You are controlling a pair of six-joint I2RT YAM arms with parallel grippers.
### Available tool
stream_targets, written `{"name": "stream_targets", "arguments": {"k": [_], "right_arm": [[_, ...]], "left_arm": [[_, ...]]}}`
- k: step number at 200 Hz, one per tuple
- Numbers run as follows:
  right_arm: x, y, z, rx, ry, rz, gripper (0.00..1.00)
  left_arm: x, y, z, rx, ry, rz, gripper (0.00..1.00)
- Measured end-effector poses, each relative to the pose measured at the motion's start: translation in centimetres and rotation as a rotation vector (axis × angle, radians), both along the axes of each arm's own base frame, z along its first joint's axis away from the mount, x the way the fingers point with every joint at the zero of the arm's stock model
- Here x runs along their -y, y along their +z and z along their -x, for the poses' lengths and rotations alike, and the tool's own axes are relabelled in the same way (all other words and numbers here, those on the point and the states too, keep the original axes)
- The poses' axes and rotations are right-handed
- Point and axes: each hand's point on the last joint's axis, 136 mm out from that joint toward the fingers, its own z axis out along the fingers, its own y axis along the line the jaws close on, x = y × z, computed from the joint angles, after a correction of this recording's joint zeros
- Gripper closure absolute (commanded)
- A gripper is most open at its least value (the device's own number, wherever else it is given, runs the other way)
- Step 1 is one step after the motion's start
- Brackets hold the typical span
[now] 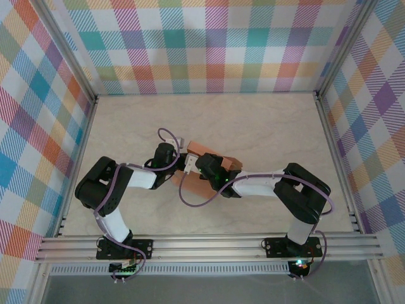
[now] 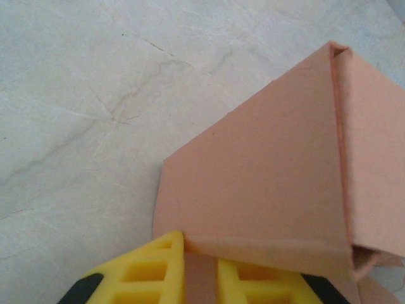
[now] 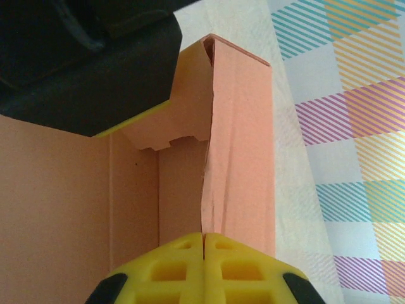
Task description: Fold the paper box
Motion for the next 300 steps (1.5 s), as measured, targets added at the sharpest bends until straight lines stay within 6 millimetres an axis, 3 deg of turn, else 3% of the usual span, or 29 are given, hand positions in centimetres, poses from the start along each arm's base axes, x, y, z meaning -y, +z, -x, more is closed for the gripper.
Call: {"name": "stream_targets", "arguments": {"k": [28, 59, 116, 141, 170, 223, 249, 266, 279, 300], "right_arm": [[-0.1, 0.1, -0.1, -0.021, -0.012, -0.015, 1.00], [0.1, 0.3, -0.6, -0.085, -0.035, -0.044, 1.00], [0.2, 0.5, -0.7, -0.210, -0.024, -0.095, 1.00], [0.0, 0.5, -0.4, -0.287, -0.005, -0.115, 1.00], [-0.1, 0.3, 0.2, -0.369, 0.014, -0.131, 1.00], [-0.1, 0.2, 0.9, -0.462, 0.030, -0.139, 1.00], [-0.1, 0.1, 1.0, -0.498, 0.033, -0.135, 1.00], [0.0, -0.1, 0.9, -0.511, 0.024, -0.130, 1.00], [0.1, 0.0, 0.6, -0.517, 0.016, -0.131, 1.00], [0.3, 0.3, 0.3, -0.527, 0.001, -0.144, 1.00]], "left_arm": [[0.0, 0.0, 0.0, 0.001, 0.000, 0.000, 0.89], [0.1, 0.1, -0.1, 0.002, 0.000, 0.007, 0.73], [0.4, 0.4, -0.2, 0.015, -0.015, 0.017, 0.72], [0.7, 0.5, -0.5, 0.031, -0.027, 0.022, 0.63], [0.8, 0.6, -0.6, 0.058, -0.048, 0.002, 0.63], [0.9, 0.8, -0.8, 0.109, -0.088, -0.051, 0.89], [1.4, 1.0, -1.0, 0.104, -0.106, -0.051, 0.95], [1.9, 1.4, -1.0, 0.105, -0.125, -0.031, 0.94], [2.1, 1.5, -0.9, 0.098, -0.134, -0.024, 0.86], [2.2, 1.4, -0.8, 0.086, -0.136, -0.012, 0.80]]}}
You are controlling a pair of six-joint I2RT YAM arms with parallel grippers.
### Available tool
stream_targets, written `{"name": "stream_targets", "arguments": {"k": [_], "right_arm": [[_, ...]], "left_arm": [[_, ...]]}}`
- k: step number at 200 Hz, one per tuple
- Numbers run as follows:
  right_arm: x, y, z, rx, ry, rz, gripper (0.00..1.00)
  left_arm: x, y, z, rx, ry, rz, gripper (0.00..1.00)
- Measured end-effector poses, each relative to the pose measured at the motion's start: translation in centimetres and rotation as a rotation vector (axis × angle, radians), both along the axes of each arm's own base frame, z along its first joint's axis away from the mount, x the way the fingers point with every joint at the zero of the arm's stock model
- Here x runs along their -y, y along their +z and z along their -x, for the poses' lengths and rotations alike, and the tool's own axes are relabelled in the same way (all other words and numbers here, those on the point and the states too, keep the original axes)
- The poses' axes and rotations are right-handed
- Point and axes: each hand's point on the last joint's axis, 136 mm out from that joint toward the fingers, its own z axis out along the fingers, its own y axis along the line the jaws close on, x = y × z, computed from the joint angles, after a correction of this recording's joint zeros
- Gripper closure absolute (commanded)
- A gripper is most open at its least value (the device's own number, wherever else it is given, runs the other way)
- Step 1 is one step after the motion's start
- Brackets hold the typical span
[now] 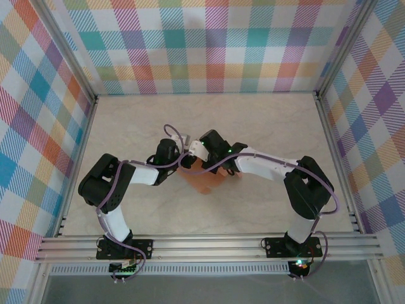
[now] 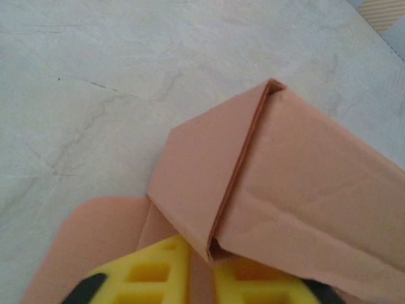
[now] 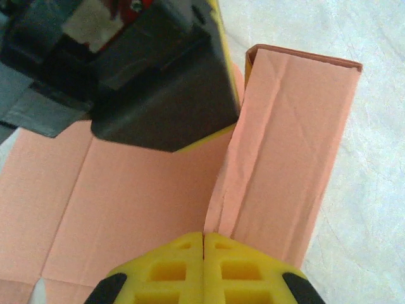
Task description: Fold the paper box
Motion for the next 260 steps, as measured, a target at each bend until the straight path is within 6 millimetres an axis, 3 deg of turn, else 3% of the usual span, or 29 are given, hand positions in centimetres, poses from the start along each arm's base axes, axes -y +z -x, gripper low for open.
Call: {"name": "stream_targets", "arguments": {"k": [63, 140, 206, 260], "right_arm": [[1.2, 0.4, -1.3, -0.012, -0.044, 0.009, 1.00], [2.3, -1.3, -3.1, 0.010, -0.080, 0.093, 1.00], [3.7, -1.6, -3.7, -0.006, -0.109, 0.113, 1.00], [4.7, -1.7, -4.0, -0.017, -0.130, 0.123, 1.00]], "left_arm": [[0.5, 0.8, -0.4, 0.023, -0.023, 0.003, 0.74], [0.5, 0.9, -0.6, 0.025, -0.027, -0.010, 0.59], [-0.3, 0.8, -1.0, 0.031, -0.017, -0.014, 0.59], [-2.7, -0.7, -0.9, 0.000, 0.045, -0.017, 0.57]]}}
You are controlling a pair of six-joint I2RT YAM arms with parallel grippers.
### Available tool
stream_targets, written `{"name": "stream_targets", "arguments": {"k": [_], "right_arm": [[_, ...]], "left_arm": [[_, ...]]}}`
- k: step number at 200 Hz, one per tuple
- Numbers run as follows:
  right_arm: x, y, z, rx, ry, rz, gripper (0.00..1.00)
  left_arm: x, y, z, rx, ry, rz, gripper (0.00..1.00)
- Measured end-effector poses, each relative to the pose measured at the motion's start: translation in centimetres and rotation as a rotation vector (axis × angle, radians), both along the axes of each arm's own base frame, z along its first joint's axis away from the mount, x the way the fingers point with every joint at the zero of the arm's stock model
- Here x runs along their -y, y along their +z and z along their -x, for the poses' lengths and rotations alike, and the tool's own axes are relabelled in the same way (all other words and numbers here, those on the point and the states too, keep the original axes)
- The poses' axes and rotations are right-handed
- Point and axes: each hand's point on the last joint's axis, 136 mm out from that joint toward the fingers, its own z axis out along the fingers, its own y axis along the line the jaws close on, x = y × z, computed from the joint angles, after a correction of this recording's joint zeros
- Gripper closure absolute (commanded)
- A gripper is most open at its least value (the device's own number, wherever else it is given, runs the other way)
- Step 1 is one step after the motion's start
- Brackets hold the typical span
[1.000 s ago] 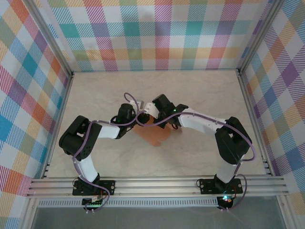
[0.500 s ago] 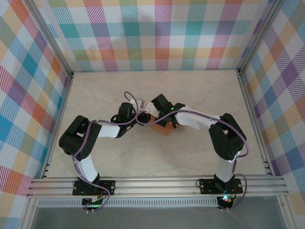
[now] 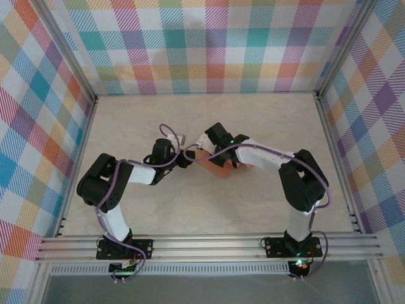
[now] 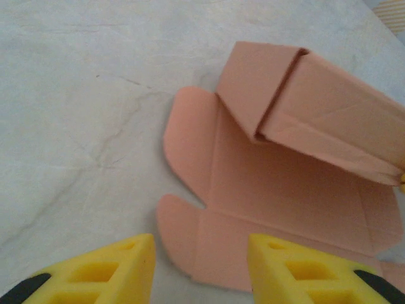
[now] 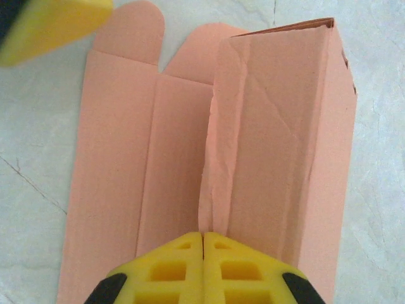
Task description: Fold the paper box
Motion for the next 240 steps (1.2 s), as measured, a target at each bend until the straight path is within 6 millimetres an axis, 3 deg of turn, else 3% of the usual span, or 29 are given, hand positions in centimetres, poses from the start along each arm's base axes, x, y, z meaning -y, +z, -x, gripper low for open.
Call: {"name": "stream_targets", "arguments": {"k": [101, 145, 240], "right_arm": [[0.8, 2.8, -0.2, 0.038, -0.018, -0.015, 1.00], [1.1, 2.8, -0.2, 0.032, -0.025, -0.009, 1.00], [2.1, 5.5, -1.1, 0.060, -0.052, -0.041, 1.00]], "left_arm": [[-0.5, 0.2, -0.4, 0.008, 0.016, 0.010, 0.56], [-0.4, 0.1, -0.2, 0.016, -0.009, -0.015, 0.44], [-0.2, 0.3, -0.6, 0.040, -0.039, -0.059, 0.43]]}}
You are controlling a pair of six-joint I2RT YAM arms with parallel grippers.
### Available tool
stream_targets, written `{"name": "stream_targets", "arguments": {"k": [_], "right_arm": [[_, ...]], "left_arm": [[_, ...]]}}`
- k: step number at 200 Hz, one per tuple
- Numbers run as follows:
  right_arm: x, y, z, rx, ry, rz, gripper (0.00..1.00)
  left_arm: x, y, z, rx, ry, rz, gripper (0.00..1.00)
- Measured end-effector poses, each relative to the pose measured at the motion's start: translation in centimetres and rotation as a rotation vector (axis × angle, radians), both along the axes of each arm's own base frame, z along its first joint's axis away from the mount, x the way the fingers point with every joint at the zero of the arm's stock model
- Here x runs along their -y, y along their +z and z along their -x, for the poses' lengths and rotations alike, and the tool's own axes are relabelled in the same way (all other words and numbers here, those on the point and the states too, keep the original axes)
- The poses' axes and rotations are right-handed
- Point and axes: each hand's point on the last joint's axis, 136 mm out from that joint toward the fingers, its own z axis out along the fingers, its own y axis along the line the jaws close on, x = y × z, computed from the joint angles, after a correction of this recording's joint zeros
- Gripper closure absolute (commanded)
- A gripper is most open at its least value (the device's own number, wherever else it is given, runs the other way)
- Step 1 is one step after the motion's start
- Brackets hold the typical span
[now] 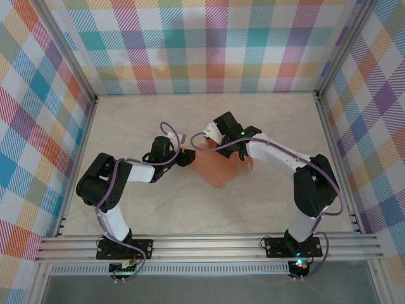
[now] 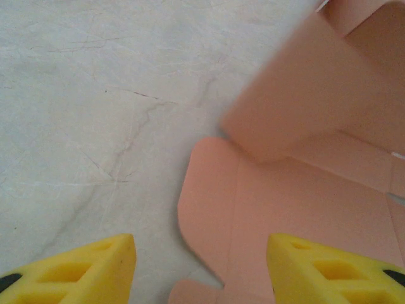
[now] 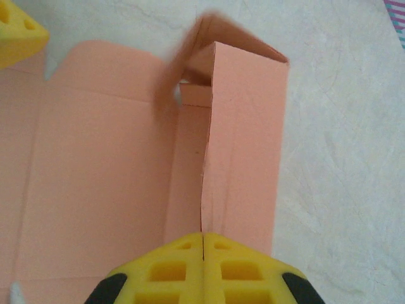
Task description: Fold the paper box
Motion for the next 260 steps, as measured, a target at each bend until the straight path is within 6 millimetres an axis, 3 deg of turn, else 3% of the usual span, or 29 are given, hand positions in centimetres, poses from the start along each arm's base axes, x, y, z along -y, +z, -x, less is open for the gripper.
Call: {"name": "stream_targets", "arguments": {"k": [84, 143, 159, 172, 190, 236, 260], "right_arm": [[0.1, 0.4, 0.2, -0.001, 0.005, -0.005, 1.00], [0.9, 0.4, -0.3, 0.004, 0.003, 0.008, 1.00], [1.1, 0.4, -0.5, 0.005, -0.002, 0.009, 0.89], [1.2, 0.5, -0.6, 0.008, -0.002, 0.011, 0.70], [1.2, 0.7, -0.9, 0.026, 0.000, 0.016, 0.58], [1.4, 0.7, -1.7, 0.070, -0.013, 0.022, 0.52], [1.6, 0.8, -2.0, 0.058, -0.039, -0.018, 0.32]], "left_arm": [[0.3, 0.0, 0.3, 0.008, -0.036, -0.008, 0.40], [-0.9, 1.6, -0.5, 0.037, 0.011, 0.015, 0.41], [-1.2, 1.6, -0.7, 0.035, 0.023, 0.015, 0.41], [-1.3, 1.6, -0.8, 0.036, 0.028, 0.013, 0.41], [-1.5, 1.6, -0.9, 0.038, 0.036, 0.010, 0.41], [-1.5, 1.6, -0.9, 0.037, 0.038, 0.009, 0.41], [-1.5, 1.5, -0.8, 0.034, 0.034, 0.010, 0.41]]}}
